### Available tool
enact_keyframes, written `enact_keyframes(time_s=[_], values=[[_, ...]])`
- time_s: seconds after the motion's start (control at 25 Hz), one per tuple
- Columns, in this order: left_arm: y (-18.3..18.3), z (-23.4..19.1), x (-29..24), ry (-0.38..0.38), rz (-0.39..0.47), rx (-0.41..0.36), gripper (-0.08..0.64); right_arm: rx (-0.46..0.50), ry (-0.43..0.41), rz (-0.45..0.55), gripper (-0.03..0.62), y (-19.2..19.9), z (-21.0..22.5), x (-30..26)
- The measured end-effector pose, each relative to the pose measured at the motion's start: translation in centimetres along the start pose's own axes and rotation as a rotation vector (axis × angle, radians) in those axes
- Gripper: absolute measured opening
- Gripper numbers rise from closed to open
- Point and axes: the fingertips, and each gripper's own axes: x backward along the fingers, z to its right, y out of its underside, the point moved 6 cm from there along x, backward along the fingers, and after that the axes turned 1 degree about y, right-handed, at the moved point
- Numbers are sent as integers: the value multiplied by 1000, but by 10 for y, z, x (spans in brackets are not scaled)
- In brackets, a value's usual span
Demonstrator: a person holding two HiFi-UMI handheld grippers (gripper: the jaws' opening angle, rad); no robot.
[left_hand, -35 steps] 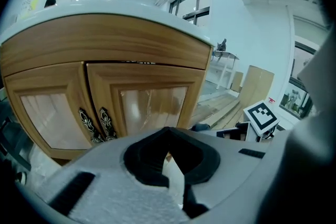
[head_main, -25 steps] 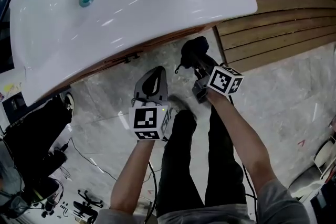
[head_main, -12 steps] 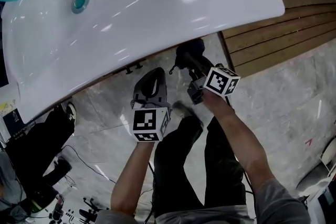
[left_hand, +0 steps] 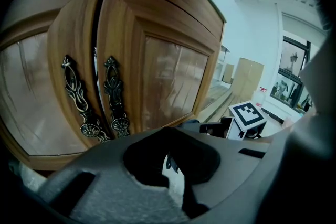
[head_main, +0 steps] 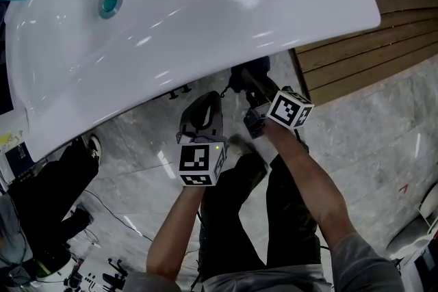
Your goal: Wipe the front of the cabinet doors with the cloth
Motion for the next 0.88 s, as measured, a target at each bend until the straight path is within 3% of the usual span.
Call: enact_keyframes(time_s=[0.36, 0.88], values=[[-18, 6, 12, -15, -8, 14, 8, 0, -40, -9, 40, -18, -30, 2], [-55, 16, 37, -61, -11, 50, 8, 11, -30, -62, 40, -43, -65, 12]])
